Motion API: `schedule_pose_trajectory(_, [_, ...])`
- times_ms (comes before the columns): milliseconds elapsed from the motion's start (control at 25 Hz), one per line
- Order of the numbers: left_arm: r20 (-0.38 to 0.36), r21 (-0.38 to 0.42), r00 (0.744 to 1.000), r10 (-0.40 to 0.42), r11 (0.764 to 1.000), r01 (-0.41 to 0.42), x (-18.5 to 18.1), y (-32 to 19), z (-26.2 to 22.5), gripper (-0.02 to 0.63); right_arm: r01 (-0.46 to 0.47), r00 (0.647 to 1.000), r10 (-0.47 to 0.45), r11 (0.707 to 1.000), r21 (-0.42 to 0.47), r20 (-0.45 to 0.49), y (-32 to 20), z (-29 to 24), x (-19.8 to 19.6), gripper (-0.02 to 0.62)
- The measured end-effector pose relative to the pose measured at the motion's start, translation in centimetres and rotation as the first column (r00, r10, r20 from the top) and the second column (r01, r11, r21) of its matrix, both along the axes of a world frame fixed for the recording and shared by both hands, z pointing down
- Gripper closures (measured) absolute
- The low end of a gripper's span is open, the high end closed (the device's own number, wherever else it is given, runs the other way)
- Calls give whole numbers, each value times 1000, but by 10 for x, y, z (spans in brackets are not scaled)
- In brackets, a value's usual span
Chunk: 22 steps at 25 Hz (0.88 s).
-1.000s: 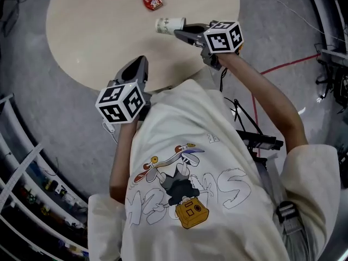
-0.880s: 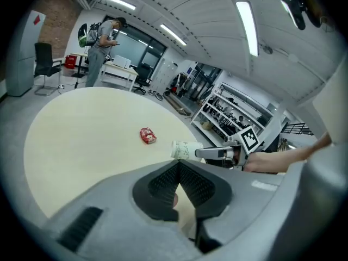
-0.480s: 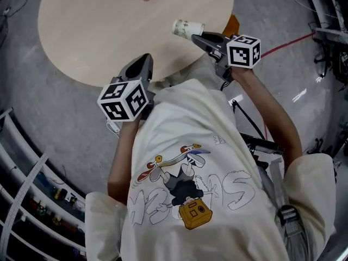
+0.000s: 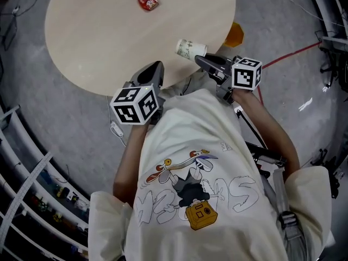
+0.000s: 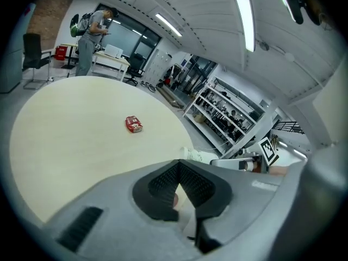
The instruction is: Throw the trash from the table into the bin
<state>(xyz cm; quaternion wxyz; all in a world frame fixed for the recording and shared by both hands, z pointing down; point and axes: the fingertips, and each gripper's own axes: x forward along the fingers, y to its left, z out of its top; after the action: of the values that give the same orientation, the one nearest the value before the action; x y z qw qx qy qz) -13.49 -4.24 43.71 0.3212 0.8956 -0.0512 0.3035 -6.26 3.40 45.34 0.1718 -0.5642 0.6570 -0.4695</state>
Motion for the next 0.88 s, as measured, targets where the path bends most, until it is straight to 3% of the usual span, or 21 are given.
schedule_pose_trajectory(320, [36,7,996,86,996,-86,74,62,12,603,-50,994,49,999,5,95,54,12,39,571])
schedule_pose_trajectory(640, [106,35,975,197,979,-201,144,123,22,603,-174,978,170,985,20,122,119,20,125,571])
schedule_pose_trajectory(880, [211,57,931,299,947,-317,188,164,44,602,-230,966,229,973,2,117,170,46,181,571])
